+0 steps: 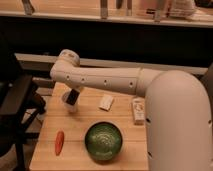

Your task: Place the eraser in the ceramic cup

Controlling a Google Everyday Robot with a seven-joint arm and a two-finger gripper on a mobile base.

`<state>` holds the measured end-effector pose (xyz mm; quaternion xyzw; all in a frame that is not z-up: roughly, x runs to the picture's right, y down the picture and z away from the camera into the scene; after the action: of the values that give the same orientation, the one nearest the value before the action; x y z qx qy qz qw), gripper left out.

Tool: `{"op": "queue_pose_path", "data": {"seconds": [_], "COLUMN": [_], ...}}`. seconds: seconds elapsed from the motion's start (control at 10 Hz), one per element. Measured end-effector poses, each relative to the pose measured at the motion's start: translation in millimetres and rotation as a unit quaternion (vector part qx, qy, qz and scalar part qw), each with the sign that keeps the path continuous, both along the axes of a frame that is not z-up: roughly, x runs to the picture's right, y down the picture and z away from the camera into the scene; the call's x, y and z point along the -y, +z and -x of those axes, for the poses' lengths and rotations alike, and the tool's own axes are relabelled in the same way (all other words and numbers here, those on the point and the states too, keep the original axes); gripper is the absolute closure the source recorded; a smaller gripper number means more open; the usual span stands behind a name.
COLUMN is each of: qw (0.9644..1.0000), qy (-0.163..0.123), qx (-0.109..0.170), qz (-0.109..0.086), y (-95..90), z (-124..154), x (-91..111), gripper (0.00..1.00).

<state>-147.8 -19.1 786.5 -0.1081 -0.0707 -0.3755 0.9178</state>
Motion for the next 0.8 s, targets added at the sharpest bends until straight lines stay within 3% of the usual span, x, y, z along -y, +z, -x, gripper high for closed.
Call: {"op": "queue_pose_path", "data": {"seconds": [0.3, 0.8], "qw": [1.0000, 0.9999], "qy": [-0.002, -0.009], "qx": [-0.002, 0.006], "qz": [0.001, 0.000], "y": [0.0, 10.6], "z": [0.9, 11.8], "x": [-0.6, 9.0], "gripper": [0.21, 0.65]}}
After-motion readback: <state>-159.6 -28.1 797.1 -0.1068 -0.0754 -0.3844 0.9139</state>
